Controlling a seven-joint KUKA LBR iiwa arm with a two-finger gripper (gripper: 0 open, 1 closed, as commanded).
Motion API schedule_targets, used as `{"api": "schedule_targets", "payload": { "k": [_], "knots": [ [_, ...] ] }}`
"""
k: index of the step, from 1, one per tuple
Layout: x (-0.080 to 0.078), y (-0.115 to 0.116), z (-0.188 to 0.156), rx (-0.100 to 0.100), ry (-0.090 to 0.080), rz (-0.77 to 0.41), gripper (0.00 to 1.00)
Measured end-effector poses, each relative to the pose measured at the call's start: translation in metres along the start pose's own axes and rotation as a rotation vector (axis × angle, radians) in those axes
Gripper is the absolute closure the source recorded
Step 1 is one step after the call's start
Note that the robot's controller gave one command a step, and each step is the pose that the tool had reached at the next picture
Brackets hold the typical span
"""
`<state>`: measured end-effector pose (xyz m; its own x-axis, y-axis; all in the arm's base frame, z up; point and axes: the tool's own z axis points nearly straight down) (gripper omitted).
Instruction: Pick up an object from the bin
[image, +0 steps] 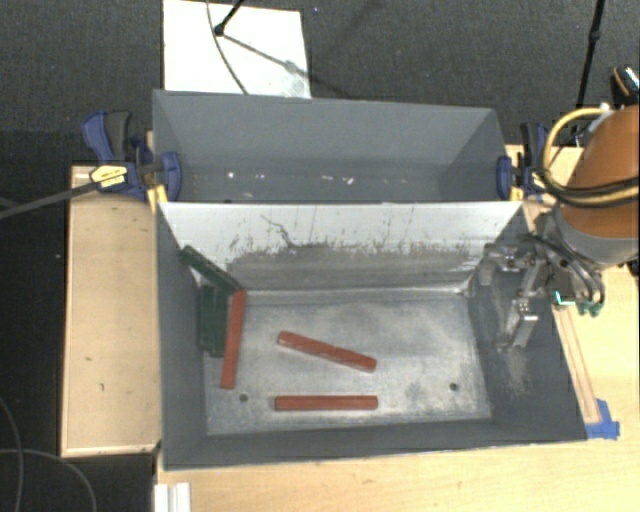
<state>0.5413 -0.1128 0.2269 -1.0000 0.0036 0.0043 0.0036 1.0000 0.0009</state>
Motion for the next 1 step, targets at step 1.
{"api": "schedule_targets", "payload": {
  "k": [1],
  "knots": [
    [-0.0119,0.1082,-0.0513,0.001,-0.012,-0.339,0.00]
  ]
}}
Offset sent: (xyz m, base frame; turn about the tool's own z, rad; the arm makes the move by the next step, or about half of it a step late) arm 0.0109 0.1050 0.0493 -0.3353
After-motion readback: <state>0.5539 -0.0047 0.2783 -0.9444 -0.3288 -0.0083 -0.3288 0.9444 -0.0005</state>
